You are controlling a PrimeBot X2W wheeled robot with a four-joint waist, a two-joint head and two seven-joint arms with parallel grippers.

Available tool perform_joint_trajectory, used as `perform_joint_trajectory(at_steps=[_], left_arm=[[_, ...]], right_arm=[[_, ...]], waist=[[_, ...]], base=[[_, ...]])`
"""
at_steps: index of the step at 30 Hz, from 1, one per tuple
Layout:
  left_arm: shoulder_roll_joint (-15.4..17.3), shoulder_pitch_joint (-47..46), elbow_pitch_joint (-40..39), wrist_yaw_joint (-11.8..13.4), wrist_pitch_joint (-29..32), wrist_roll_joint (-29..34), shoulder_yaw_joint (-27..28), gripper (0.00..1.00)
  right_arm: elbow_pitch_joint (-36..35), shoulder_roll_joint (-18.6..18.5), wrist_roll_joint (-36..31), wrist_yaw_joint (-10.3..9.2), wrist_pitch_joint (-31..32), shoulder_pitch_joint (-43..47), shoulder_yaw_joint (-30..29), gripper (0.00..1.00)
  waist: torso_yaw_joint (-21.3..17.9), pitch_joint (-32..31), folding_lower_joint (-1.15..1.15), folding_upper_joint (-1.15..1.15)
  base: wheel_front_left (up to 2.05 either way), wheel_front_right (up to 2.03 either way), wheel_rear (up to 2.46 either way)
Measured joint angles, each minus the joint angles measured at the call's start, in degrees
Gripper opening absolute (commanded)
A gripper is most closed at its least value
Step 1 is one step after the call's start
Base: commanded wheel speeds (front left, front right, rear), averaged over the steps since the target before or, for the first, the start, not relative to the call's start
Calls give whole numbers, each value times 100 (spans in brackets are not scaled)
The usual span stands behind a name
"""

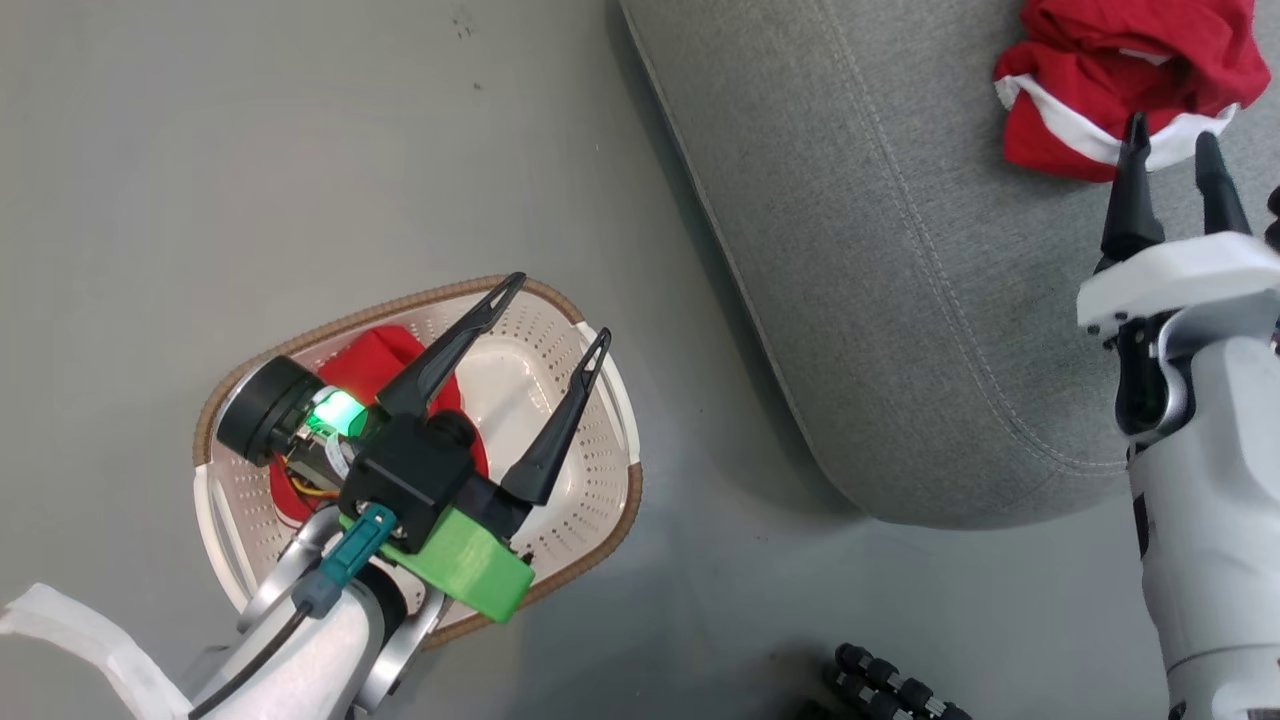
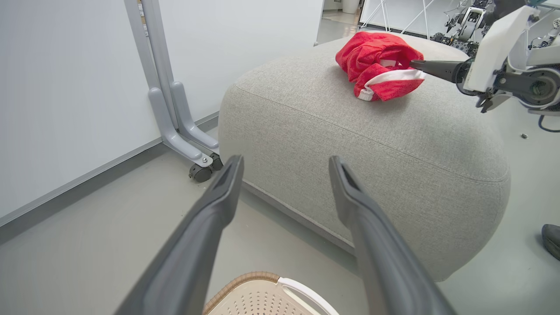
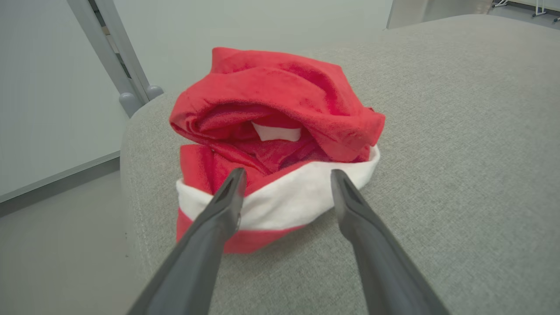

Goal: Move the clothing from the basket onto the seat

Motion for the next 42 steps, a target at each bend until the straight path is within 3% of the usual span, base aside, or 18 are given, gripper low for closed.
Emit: perform_joint_trajectory(at_steps=[11, 20, 30, 42], left_arm=[[-255, 361, 401, 498, -616, -74, 199, 100], [-505, 675, 860, 703, -1252, -437, 530, 100], [-732, 1183, 1125, 981, -1434, -634, 1339, 100], [-1036, 2104, 1257, 812, -1440, -424, 2368, 100]], right_arm=[[-2054, 468, -666, 0, -1, 1684, 226, 100], [-3414, 569, -777, 0, -1, 2824, 838, 100], [-4161, 575, -805, 0, 439, 3472, 1236, 100], [-4462, 576, -944, 0, 1009, 4061, 1557, 100]], waist=[[12, -785, 0, 0], [389, -1299, -1, 0], [1032, -1773, 0, 0], [1625, -2499, -1, 0]], base=[[0, 0, 0], [0, 0, 0], [0, 0, 0], [0, 0, 0]])
